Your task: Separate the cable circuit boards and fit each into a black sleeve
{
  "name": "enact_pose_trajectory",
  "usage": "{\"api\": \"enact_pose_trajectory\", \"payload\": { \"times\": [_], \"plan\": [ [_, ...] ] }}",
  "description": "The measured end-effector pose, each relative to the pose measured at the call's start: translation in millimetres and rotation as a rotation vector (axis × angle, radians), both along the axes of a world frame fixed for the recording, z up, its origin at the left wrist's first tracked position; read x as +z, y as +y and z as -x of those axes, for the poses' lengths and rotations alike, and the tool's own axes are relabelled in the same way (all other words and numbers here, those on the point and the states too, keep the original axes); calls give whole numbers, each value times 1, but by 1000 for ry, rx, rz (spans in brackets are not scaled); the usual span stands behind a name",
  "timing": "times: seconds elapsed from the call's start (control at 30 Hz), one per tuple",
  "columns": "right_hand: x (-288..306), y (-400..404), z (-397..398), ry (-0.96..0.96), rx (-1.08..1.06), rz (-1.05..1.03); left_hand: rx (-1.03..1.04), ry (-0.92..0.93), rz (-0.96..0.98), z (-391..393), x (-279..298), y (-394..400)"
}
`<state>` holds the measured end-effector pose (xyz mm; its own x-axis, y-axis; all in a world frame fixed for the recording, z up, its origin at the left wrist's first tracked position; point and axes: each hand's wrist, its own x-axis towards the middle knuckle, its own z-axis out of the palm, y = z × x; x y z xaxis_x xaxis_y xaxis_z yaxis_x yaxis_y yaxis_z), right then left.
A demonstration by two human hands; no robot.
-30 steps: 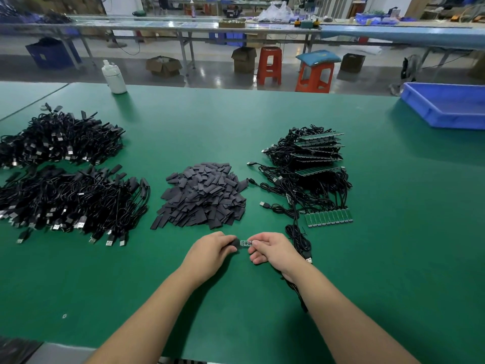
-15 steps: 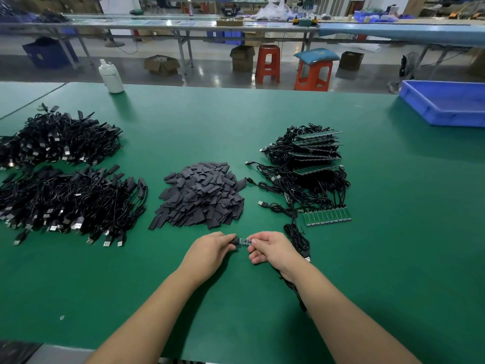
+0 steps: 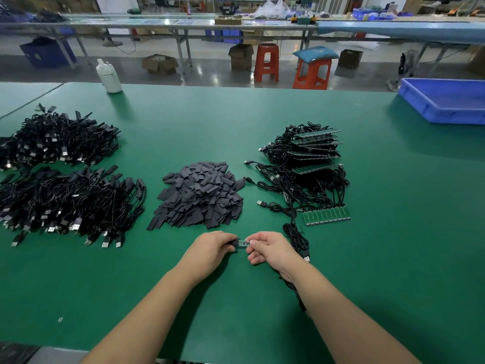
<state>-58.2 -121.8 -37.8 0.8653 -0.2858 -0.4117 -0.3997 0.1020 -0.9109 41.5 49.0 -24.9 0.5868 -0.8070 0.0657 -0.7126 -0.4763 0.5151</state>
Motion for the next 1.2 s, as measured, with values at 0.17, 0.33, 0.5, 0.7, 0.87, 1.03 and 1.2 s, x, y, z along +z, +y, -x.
{"api": "enact_pose_trajectory", "payload": {
  "times": [0.17,0.33,0.5,0.7,0.87,1.03,1.2],
  "plan": [
    [0,-1,1,-14,-4,-31,-18,-50,-23,0,3,-1],
    [-1,-2,1,-24,-8,-48,13,-15,-13,4,4,-5],
    [-2,-2,1,-30,-12,-52,-9,4,-30,7,5,-5],
    [0,-1,2,-28,-1,-39,55,21,-15,9,8,-9],
    [0,-1,2,-22,3,-28,97,67,5,8,9,-8],
    [0,0,2,-17,5,-23,99,63,12,6,8,-6],
    [1,1,2,-25,11,-10,97,47,10,5,7,-5]
  ]
}}
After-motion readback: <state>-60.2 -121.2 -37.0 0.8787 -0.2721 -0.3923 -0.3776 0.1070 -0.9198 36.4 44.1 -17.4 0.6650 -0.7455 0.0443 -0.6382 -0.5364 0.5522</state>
